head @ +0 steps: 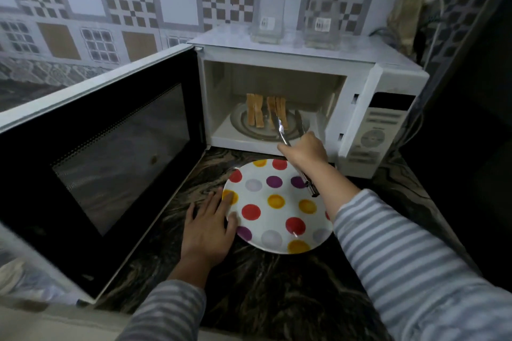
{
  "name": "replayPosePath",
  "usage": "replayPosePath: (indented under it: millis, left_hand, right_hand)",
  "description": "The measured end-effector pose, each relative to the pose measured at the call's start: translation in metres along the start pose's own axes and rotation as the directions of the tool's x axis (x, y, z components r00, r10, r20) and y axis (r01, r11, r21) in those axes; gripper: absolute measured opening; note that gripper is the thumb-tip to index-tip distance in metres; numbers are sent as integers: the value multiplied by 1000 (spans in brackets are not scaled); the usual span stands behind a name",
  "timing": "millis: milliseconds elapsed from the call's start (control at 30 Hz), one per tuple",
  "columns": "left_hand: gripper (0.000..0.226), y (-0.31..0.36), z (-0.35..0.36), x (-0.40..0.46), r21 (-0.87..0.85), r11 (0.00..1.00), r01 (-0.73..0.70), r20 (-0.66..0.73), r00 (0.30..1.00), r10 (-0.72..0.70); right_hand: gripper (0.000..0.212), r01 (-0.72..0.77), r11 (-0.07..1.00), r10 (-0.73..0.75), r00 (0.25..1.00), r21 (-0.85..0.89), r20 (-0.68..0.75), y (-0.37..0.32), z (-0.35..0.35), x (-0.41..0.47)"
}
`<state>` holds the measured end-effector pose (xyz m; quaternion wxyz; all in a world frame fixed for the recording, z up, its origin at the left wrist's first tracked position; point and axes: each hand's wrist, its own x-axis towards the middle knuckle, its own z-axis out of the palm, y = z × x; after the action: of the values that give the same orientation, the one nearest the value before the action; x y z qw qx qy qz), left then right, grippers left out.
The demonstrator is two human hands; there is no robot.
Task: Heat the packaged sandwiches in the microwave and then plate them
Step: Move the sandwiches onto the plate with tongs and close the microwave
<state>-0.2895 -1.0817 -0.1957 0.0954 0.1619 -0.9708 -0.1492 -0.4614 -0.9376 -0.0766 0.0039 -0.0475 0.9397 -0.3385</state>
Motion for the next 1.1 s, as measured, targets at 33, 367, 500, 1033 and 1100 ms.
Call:
replayPosePath:
  millis: [33,367,500,1033,1100]
  left_hand:
    - [84,-1,1,1,-3,1000,1,1,1000,-1]
    - [80,-3,2,2,-1,1000,17,32,999,-17]
    - [79,-3,2,2,-3,1000,14,25,1000,-14]
    - [78,-1,1,0,-29,1000,1,16,1000,-1]
    - [79,-1,1,0,-37,999,0,13,1000,1]
  right_hand:
    - [54,-1,999,1,1000,-33,-2,-2,1,9]
    - [36,-134,977,126,990,-168,-58,-22,37,72]
    - [34,-138,971,134,990,-195,-30,-25,42,82]
    - [36,-145,982,145,989,-118,-11,-12,39,85]
    - [40,-109,989,108,994,-100,-12,-7,32,78]
